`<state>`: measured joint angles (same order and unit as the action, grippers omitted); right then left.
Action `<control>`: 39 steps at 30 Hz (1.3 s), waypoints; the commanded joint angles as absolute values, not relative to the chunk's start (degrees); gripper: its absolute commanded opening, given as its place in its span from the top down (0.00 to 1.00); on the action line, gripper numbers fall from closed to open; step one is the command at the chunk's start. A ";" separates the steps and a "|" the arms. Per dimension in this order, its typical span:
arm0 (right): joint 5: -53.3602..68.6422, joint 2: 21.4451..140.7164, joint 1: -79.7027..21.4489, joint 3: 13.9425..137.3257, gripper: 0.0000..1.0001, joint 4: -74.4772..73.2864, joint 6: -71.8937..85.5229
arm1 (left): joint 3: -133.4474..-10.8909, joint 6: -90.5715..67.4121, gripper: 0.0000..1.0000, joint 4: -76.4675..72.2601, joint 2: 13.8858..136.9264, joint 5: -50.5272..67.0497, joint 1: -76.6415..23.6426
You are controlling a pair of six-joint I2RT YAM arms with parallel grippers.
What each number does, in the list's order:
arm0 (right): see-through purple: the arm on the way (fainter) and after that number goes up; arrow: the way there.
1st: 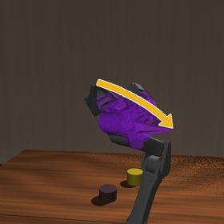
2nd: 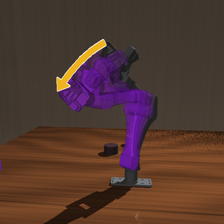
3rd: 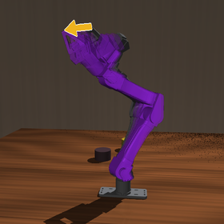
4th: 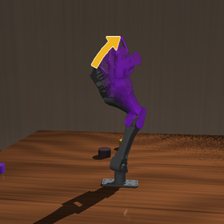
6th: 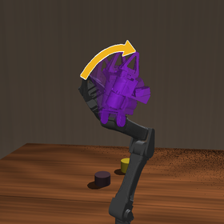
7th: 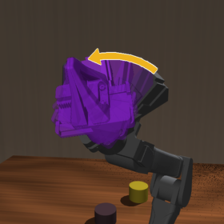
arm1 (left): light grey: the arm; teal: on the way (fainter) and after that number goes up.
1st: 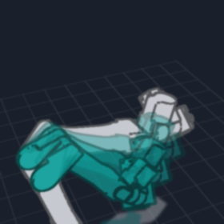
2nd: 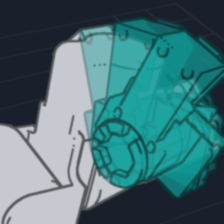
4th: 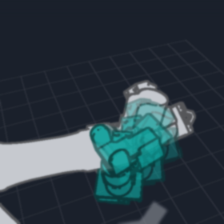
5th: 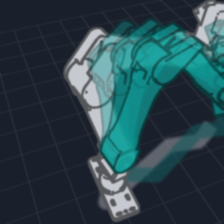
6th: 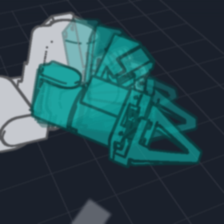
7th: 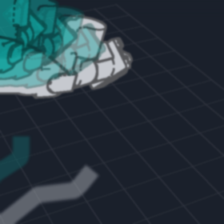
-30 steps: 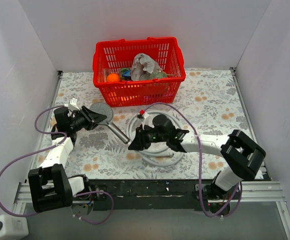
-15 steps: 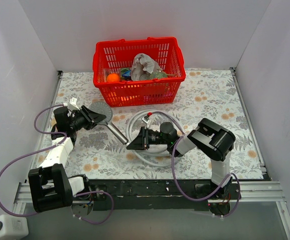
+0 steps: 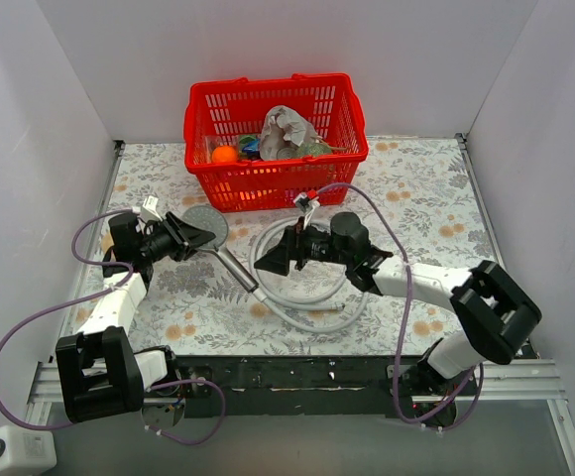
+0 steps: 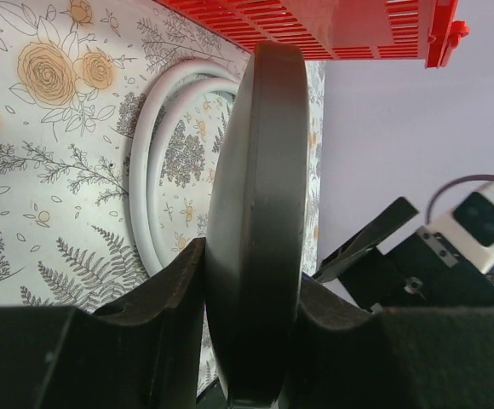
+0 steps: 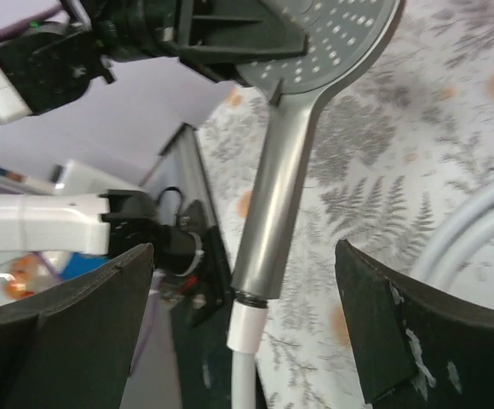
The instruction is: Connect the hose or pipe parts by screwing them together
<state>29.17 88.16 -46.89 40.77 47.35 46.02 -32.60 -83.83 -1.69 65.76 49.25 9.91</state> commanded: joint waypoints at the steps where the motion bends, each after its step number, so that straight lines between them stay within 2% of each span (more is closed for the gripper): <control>1: 13.01 83.06 -50.26 54.33 0.06 9.91 22.53 | -34.98 -85.17 1.00 -0.62 63.81 51.33 10.19; 3: 0.60 85.06 -57.89 62.97 0.05 -11.73 13.06 | -36.03 -84.99 1.00 -0.35 64.07 50.80 10.46; 4: -12.35 86.38 -60.44 70.24 0.05 -18.22 11.36 | -36.12 -85.08 1.00 -0.44 64.33 50.45 10.46; 6: -21.58 89.45 -66.86 76.26 0.04 -29.29 9.85 | -36.47 -85.51 1.00 -0.70 64.60 50.45 10.46; 7: -27.80 89.99 -68.54 77.94 0.04 -30.92 9.50 | -36.30 -85.60 1.00 -0.79 64.69 50.19 10.46; 9: -31.54 90.35 -72.59 80.15 0.03 -32.51 9.05 | -36.12 -85.61 1.00 -0.62 64.60 50.01 10.37; 16: -31.63 91.05 -76.99 77.87 0.04 -30.41 11.16 | -35.86 -84.73 1.00 -0.35 63.90 49.31 10.46; 20: -32.61 93.51 -78.13 77.35 0.15 -29.98 12.22 | -35.86 -84.55 1.00 -0.35 63.72 49.48 10.46; 28: -30.85 95.97 -78.31 75.84 0.30 -23.64 10.72 | -35.42 -84.73 1.00 -0.35 63.37 49.66 10.46; 32: -30.50 97.29 -78.31 75.85 0.45 -22.95 10.90 | -35.42 -84.73 1.00 -0.35 63.63 49.75 10.46; 39: -30.76 99.31 -78.22 76.20 0.60 -20.83 10.99 | -34.72 -84.73 1.00 -0.53 63.11 49.83 10.46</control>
<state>-29.91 98.45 -78.13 74.76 -24.27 11.09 -33.69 -83.79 0.08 65.78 47.81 10.07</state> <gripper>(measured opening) 0.442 0.284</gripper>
